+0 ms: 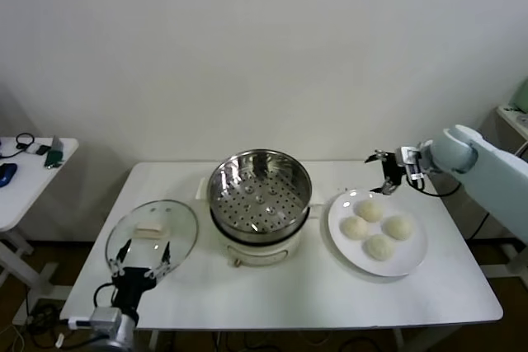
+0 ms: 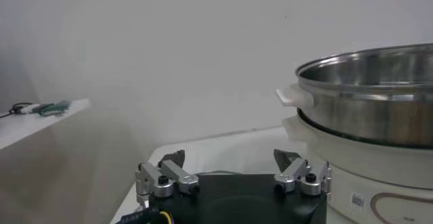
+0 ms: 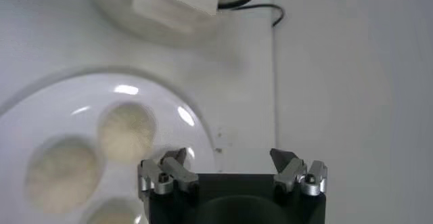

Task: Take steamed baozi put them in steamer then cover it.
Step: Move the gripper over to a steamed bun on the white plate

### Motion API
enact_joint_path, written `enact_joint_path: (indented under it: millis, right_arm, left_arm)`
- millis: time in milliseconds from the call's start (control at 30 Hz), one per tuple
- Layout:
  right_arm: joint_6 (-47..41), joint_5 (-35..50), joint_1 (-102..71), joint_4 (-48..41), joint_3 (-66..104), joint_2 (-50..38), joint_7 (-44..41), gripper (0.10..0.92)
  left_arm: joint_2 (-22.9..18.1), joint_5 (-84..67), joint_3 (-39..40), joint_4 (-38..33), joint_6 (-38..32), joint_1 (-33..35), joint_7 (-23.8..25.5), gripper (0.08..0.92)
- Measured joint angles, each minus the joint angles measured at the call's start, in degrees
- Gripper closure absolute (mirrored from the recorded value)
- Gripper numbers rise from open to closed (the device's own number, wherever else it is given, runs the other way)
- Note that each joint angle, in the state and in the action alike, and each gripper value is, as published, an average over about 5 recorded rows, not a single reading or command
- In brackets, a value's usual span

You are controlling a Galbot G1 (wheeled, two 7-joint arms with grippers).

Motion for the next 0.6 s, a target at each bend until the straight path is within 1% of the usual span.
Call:
enact_joint_path:
  millis: [267,600]
  right_arm:
    - [-0.28,-0.63,-0.01,-7.52,-3.77,5.43,-2.36,0.203]
    - [-0.2,-3.53,-3.24,-15.45,-3.07,10.37,-2.86,0.203]
  left_arm:
    - [0.34,-0.05,-0.58,0.8,-0.29,0.2,0.22,0.177]
    - [0.2,0.27,-0.49,1.86,-0.55,0.19,0.3,0.177]
